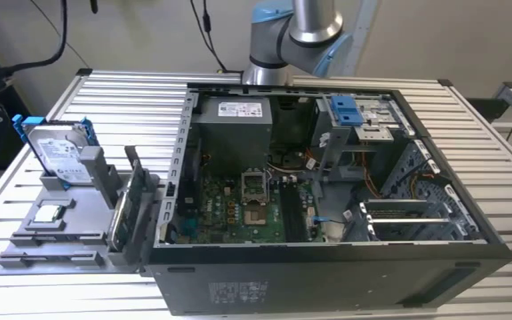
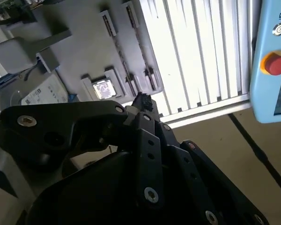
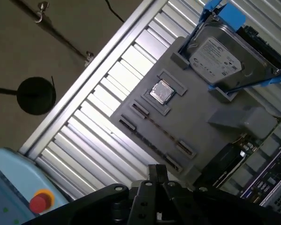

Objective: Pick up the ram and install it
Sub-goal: 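Pick up the ram and move it above insertion slot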

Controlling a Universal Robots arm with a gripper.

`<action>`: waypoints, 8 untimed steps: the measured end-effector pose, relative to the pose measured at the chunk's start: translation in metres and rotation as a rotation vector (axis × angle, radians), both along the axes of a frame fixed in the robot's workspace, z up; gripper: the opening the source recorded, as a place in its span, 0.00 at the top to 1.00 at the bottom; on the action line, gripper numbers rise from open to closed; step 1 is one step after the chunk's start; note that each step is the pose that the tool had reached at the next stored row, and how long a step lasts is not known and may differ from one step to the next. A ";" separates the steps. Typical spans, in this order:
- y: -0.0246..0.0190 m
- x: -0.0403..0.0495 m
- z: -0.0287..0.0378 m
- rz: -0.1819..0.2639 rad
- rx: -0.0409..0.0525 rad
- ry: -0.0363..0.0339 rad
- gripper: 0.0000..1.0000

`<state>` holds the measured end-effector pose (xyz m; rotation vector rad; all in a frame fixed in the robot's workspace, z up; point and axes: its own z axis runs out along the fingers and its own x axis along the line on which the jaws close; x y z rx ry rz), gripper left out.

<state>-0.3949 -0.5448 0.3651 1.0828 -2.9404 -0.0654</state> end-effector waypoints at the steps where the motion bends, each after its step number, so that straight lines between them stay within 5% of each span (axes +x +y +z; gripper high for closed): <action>1: 0.0000 0.0000 -0.0001 0.013 0.0000 -0.0006 0.89; 8: 0.0000 0.0000 -0.0004 0.099 -0.0001 -0.0051 0.89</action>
